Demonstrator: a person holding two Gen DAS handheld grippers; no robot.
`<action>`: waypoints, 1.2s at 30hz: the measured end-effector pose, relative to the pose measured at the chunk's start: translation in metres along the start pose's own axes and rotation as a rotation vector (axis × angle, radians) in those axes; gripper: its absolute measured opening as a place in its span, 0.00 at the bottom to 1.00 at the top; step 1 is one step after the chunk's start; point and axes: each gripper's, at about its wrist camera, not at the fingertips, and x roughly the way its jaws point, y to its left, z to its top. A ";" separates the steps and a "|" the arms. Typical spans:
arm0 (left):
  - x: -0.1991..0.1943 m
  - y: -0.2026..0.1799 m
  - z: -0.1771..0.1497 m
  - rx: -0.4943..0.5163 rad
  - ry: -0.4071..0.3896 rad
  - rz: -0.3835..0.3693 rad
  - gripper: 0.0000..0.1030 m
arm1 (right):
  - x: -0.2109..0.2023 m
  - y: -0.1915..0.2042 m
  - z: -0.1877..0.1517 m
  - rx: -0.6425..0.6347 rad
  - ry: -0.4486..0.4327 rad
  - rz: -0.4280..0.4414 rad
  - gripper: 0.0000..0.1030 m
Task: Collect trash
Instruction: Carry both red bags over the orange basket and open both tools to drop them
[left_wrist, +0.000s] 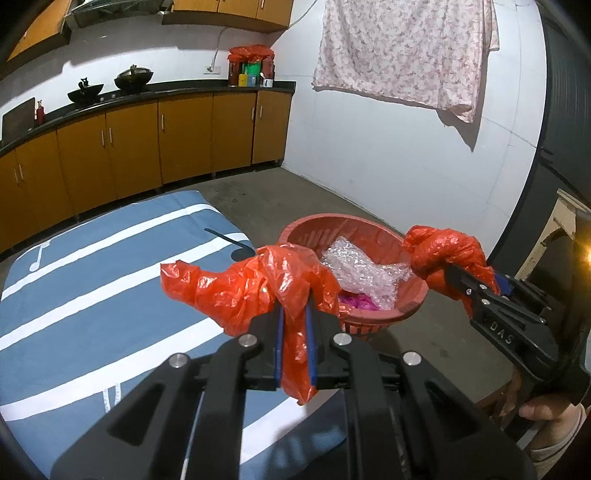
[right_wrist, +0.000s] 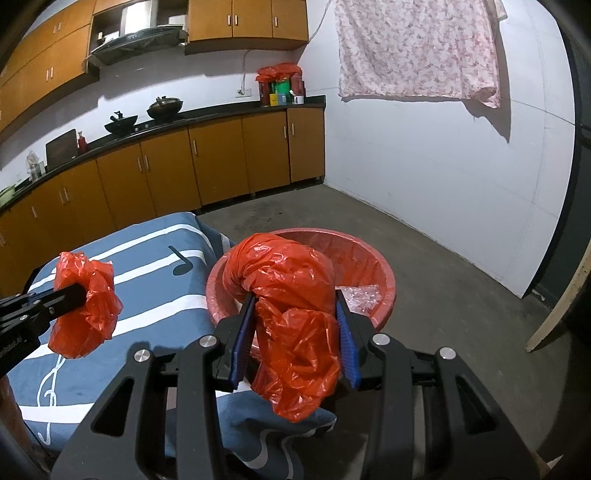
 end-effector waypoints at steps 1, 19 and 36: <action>0.002 0.000 0.000 -0.001 0.003 -0.004 0.11 | 0.000 -0.001 0.000 0.001 0.001 -0.002 0.40; 0.047 -0.018 0.014 -0.020 0.028 -0.153 0.11 | 0.019 -0.023 0.005 0.049 0.014 -0.043 0.41; 0.136 -0.031 0.056 -0.079 0.051 -0.263 0.17 | 0.072 -0.061 0.062 0.257 -0.041 0.038 0.56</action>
